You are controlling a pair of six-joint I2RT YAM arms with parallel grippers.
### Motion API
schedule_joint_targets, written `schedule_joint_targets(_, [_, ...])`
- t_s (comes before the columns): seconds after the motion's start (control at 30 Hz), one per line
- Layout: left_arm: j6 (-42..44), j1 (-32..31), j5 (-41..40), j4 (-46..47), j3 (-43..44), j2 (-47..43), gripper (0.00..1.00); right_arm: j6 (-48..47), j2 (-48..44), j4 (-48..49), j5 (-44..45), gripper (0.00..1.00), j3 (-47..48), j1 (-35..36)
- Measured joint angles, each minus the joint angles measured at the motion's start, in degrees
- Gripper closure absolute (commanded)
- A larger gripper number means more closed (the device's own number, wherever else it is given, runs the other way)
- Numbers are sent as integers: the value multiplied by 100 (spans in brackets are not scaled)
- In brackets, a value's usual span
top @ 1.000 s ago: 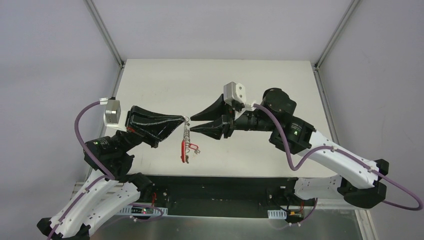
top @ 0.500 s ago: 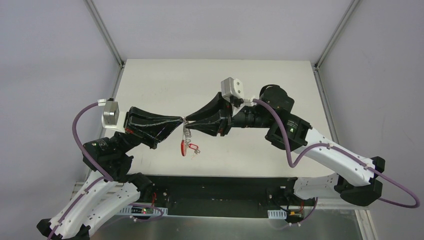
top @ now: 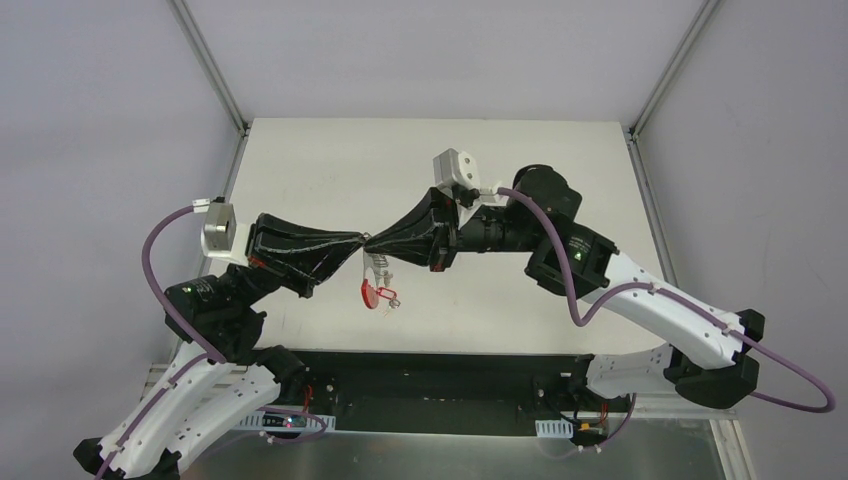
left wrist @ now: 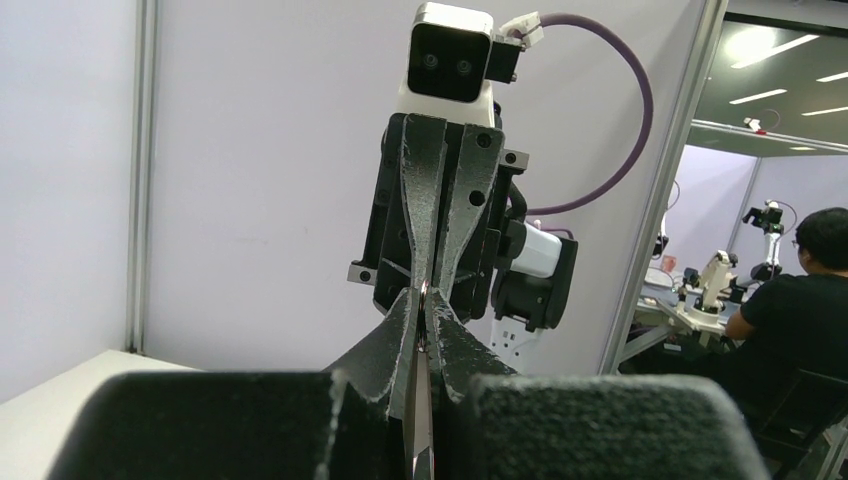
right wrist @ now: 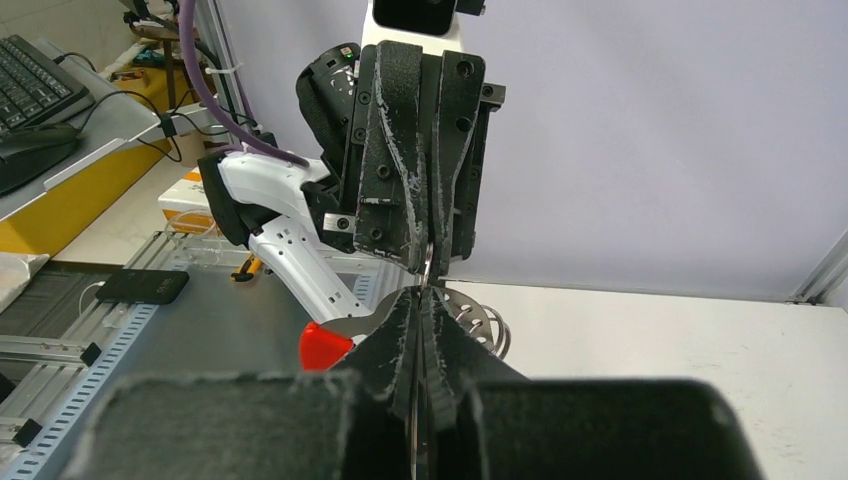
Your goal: Put the keys on the keyring
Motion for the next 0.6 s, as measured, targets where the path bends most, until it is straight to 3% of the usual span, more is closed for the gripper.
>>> schedule_joint_targets(0.27, [22,0,15,-35,4,-17,100,48,76,-424,13,100,289,0])
schedule_joint_targets(0.43, [258,0,208,-955,319,-57,75,17,120,-1346,74,100,678,0])
schedule_joint_targets(0.6, [658,0,509,-2369,949,-111,65,-59,120,-2308,70,100,1084,0])
